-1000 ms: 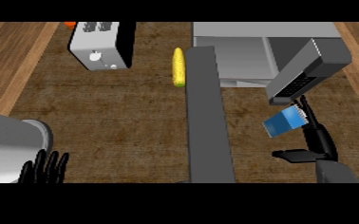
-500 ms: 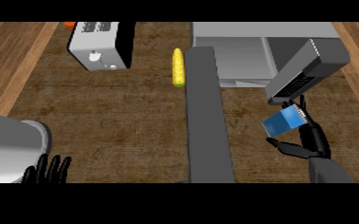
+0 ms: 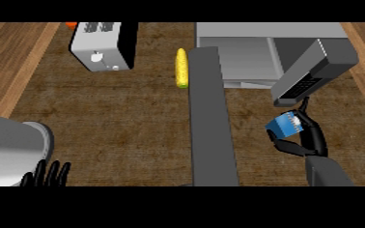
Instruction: Pick up the milk, place it into the microwave and close the microwave
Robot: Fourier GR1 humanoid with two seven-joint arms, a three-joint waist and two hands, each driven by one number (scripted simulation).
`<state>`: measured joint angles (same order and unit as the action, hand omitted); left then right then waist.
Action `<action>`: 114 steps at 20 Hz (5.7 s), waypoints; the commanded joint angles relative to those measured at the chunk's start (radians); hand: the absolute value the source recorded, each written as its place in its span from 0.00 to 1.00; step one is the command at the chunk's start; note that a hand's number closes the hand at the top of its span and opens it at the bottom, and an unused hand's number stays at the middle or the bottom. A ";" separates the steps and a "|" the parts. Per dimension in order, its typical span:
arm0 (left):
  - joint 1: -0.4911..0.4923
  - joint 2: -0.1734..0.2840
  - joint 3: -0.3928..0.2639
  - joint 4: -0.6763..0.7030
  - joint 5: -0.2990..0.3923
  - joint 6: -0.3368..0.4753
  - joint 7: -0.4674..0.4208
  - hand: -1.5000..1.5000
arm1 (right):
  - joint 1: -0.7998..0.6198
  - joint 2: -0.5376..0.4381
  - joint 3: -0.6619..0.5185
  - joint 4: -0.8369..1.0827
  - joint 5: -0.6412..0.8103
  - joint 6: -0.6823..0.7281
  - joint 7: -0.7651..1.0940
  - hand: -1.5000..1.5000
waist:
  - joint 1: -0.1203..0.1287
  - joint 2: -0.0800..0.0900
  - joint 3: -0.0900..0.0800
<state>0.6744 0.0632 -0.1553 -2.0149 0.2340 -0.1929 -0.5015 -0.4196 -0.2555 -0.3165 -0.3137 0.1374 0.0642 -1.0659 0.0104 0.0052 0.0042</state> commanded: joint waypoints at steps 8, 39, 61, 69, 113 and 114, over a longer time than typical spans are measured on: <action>-0.011 0.013 0.009 -0.006 0.026 -0.014 0.023 0.00 | -0.105 0.122 -0.106 0.050 -0.067 -0.212 -0.123 1.00 | 0.027 0.007 0.000; 0.115 0.012 0.004 -0.058 0.049 -0.035 -0.026 0.00 | 0.462 0.254 0.201 -1.063 -0.214 0.055 0.420 1.00 | -0.019 -0.012 -0.006; 0.103 0.031 0.061 -0.012 0.076 -0.074 -0.019 0.00 | 0.013 0.256 0.354 -0.663 -0.129 -0.462 0.549 1.00 | 0.013 -0.001 -0.003; 0.054 0.042 0.095 -0.046 0.124 -0.065 0.054 0.00 | -0.215 0.244 0.231 -0.241 -0.232 -0.444 0.366 1.00 | 0.023 0.006 -0.002; -0.064 0.072 0.109 0.147 0.088 -0.169 -0.029 0.00 | -0.558 0.021 0.104 0.155 -0.110 -0.971 0.198 1.00 | 0.140 0.063 0.002; -0.070 0.073 0.116 0.148 0.081 -0.165 -0.035 0.00 | -0.565 0.024 0.101 0.150 -0.110 -0.974 0.196 1.00 | 0.143 0.063 0.002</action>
<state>0.6144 0.1400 -0.0385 -1.8817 0.3269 -0.3579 -0.5251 -0.9825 -0.2348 -0.2052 -0.1641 0.0259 -0.8207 -0.8295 0.1502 0.0676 0.0059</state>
